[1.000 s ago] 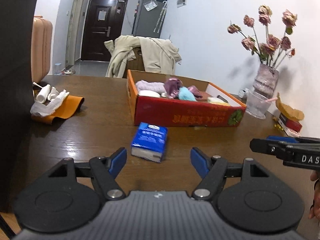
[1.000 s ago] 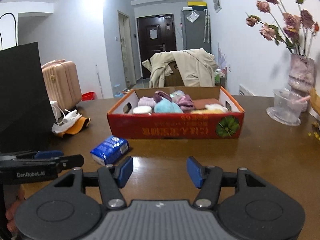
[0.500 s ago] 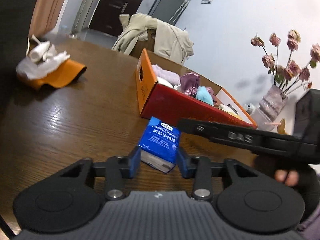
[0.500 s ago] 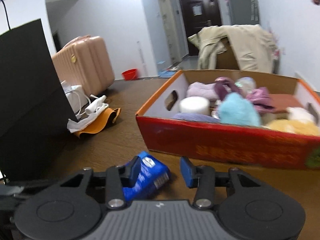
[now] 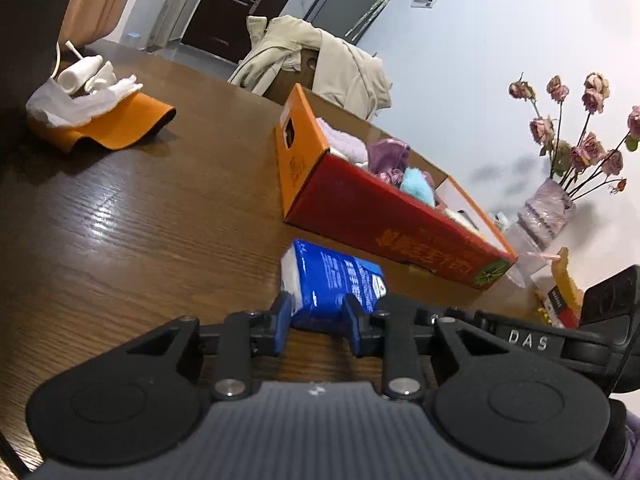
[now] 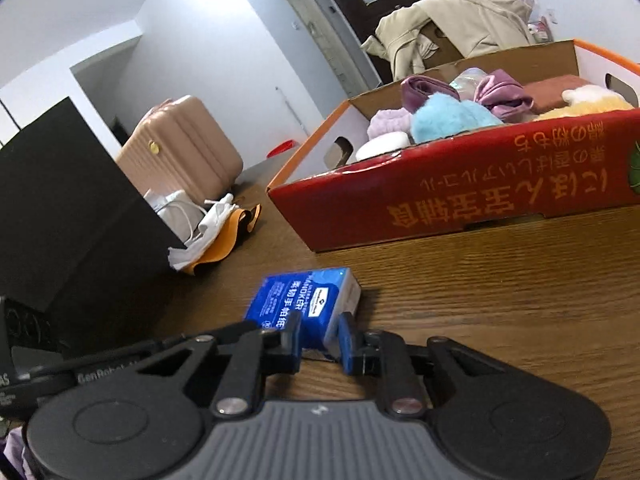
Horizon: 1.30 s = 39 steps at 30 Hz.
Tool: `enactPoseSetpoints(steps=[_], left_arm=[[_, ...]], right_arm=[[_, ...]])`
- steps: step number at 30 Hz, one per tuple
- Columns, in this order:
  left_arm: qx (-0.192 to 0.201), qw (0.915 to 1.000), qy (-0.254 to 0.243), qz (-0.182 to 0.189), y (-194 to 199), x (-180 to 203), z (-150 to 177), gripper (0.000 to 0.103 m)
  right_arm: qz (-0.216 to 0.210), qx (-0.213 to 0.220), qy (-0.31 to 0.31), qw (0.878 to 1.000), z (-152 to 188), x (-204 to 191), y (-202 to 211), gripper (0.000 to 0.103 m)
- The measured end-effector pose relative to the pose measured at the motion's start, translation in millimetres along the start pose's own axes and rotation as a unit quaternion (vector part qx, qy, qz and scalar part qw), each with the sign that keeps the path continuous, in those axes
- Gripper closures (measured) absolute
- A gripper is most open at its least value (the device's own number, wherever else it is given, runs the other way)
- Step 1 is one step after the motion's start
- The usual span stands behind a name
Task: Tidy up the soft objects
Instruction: 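Grasp the blue tissue pack with the left gripper and lift it, then carry the blue tissue pack into the box and open the left gripper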
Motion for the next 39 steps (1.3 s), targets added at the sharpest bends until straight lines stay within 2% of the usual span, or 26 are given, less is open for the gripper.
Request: enactPoseSetpoints(steps=[2, 4, 9, 11, 12, 13, 17, 20, 23, 27, 31, 35, 39], left_arm=[[0.002, 1.0000, 0.006, 0.002, -0.9, -1.7, -0.8, 0.075], [-0.001, 0.9998, 0.019, 0.008, -2.7, -7.0, -3.9, 0.075], [0.012, 0.9984, 0.048, 0.028, -8.1, -13.2, -17.6, 0.074], [0.006, 0.9980, 0.057, 0.027, -13.2, -10.6, -19.3, 0.074], [0.006, 0.9984, 0.051, 0.023, -12.2, -7.7, -18.6, 0.078], [0.003, 0.9985, 0.050, 0.021, -9.7, -5.7, -17.1, 0.081], [-0.005, 0.9965, 0.066, 0.051, 19.7, 10.1, -0.8, 0.082], [-0.001, 0.9962, 0.047, 0.074, 38.0, 41.7, 11.6, 0.082], [0.010, 0.9951, 0.023, 0.096, 43.5, 80.1, 8.3, 0.082], [0.024, 0.9914, 0.000, 0.129, 29.1, 126.6, -20.0, 0.082], [0.043, 0.9905, -0.013, 0.130, -6.0, 163.2, -61.6, 0.082], [0.028, 0.9929, 0.001, 0.116, -54.5, 173.5, -94.0, 0.082], [0.042, 0.9946, 0.020, 0.093, -81.7, 159.9, -115.1, 0.082]], right_arm=[[0.000, 0.007, -0.004, 1.000, 0.0, 0.8, -2.2, 0.084], [-0.002, 0.012, -0.012, 1.000, -0.2, 3.6, -2.4, 0.077], [-0.001, 0.025, -0.036, 0.999, -5.0, 10.4, -7.0, 0.075], [0.001, 0.026, -0.036, 0.999, -4.5, 10.1, -11.6, 0.077], [-0.001, 0.026, -0.040, 0.999, -3.9, 9.1, -11.0, 0.082], [0.003, 0.025, -0.039, 0.999, -2.7, 5.2, -7.3, 0.082], [0.017, 0.044, -0.014, 0.999, 11.3, -17.5, 34.3, 0.082], [0.029, 0.074, -0.013, 0.997, 23.7, -25.8, 80.2, 0.083], [0.054, 0.105, -0.010, 0.993, 21.7, -26.2, 117.6, 0.083], [0.080, 0.143, 0.012, 0.986, -8.7, -16.5, 150.8, 0.083], [0.088, 0.158, 0.030, 0.983, -62.8, 9.1, 154.9, 0.083], [0.090, 0.148, 0.025, 0.985, -109.9, 43.3, 134.6, 0.083], [0.069, 0.132, 0.015, 0.989, -140.7, 67.0, 102.2, 0.083]])
Point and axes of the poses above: each gripper's, at about its wrist camera, not at the fingertips, and y roughly against the way its jaws point, x to its right, z to its underside, the point moved 1 cm from there along -y, roughly the way its jaws point, and after that the axes turned 12 degrees about -z, right-handed, at the moved point
